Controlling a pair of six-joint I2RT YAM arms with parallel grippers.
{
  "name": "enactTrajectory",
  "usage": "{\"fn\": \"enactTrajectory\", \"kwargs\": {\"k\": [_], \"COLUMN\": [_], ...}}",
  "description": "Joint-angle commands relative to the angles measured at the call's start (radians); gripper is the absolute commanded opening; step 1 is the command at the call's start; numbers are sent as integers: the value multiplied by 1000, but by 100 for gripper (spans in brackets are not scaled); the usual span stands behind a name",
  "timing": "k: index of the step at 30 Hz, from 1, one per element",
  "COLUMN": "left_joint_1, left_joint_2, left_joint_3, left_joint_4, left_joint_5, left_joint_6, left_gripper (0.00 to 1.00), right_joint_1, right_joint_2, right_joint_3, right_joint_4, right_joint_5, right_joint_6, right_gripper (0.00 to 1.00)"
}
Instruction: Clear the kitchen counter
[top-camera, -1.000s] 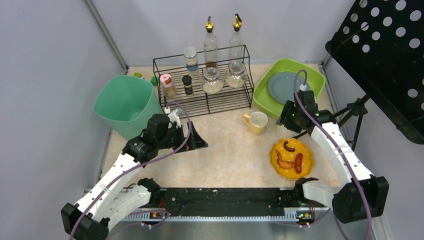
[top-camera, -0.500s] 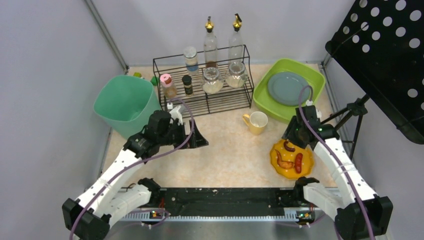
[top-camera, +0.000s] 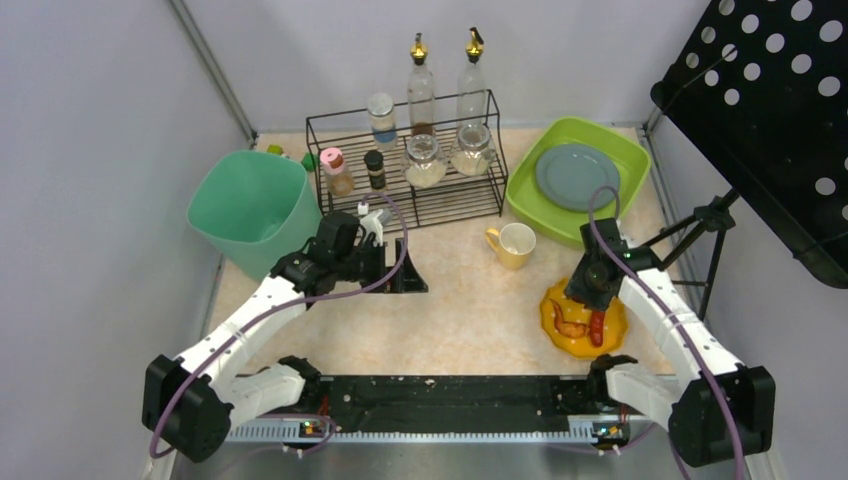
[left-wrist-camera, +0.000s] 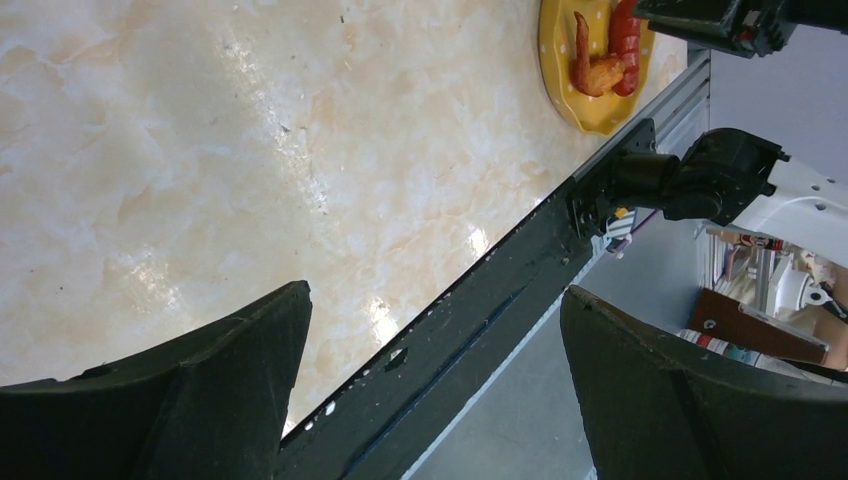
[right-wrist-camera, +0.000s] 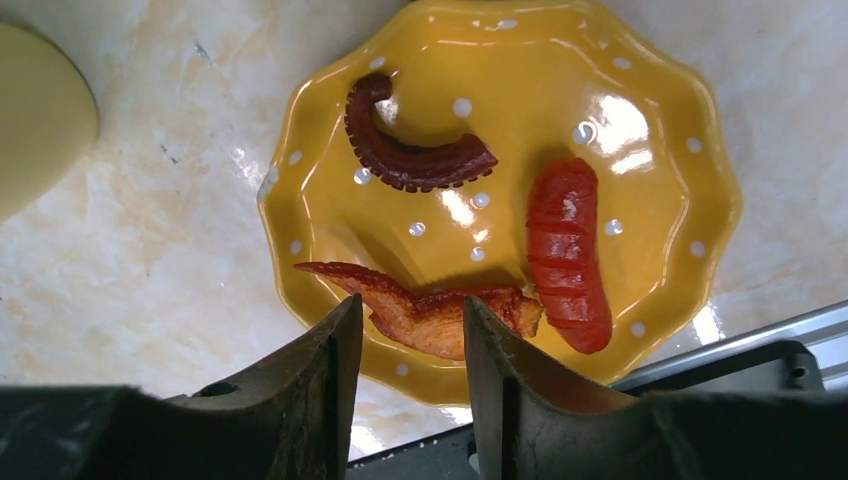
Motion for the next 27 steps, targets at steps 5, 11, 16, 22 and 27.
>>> {"fn": "enactTrajectory", "kwargs": {"k": [5,11,16,22,27], "left_joint_1": [-3,-4,-4,-3,-4], "left_joint_2": [-5,-9,-1,5,13], "left_joint_3": [42,32,30,24,23], "left_joint_4": [28,23,19,25,27], "left_joint_5": [20,1,-17,-22,-18], "left_joint_6": [36,38,41,41,43], "left_gripper": [99,99,99,99,99], "right_joint_1": [44,66,80,105,166], "right_joint_2": [-7,28,43,0,15], "right_joint_3": [-35,-88,-96,-69,-79], "right_joint_4": [95,180,226,203,209], "right_joint_5": [-47,-65,-97,-101,-101], "right_joint_6": [4,15,16,21,62], "right_gripper": [35,30,27,22,12]}}
